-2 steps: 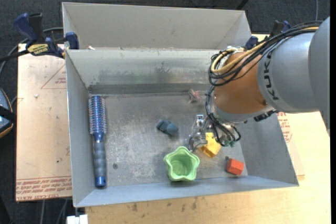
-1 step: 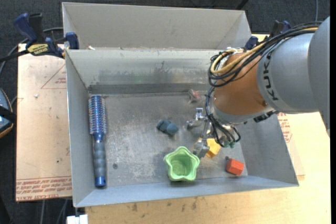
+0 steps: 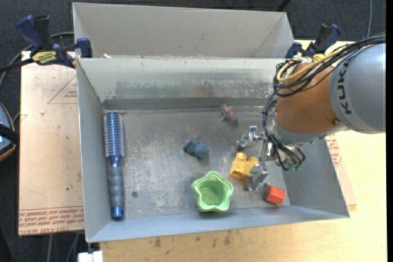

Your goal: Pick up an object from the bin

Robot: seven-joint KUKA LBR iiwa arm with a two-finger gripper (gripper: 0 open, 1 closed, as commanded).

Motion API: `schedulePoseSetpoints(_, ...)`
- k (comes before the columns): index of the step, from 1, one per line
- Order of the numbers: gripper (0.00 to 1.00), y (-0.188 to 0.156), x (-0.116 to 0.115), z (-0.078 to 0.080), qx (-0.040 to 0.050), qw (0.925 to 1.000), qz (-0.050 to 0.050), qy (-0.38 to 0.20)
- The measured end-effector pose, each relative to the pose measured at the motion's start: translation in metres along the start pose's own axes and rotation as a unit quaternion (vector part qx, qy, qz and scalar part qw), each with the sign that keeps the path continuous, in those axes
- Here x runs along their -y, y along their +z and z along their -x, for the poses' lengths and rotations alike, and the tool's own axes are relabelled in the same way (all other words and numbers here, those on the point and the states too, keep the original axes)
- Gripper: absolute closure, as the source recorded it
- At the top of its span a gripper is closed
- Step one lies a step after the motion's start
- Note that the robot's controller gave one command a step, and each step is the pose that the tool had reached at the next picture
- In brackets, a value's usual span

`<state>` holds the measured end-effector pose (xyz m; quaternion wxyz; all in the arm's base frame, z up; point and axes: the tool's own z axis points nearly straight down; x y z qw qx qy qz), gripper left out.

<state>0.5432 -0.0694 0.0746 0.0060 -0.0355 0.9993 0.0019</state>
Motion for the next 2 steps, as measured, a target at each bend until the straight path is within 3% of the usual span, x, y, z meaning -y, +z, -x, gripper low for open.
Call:
schedulePoseSetpoints(1,1.0,-0.001,0.0,0.001,0.0013,1.0,-0.002,-0.002)
schedulePoseSetpoints(2,1.0,-0.131,-0.005,0.022,-0.0013,0.986,-0.002,-0.167)
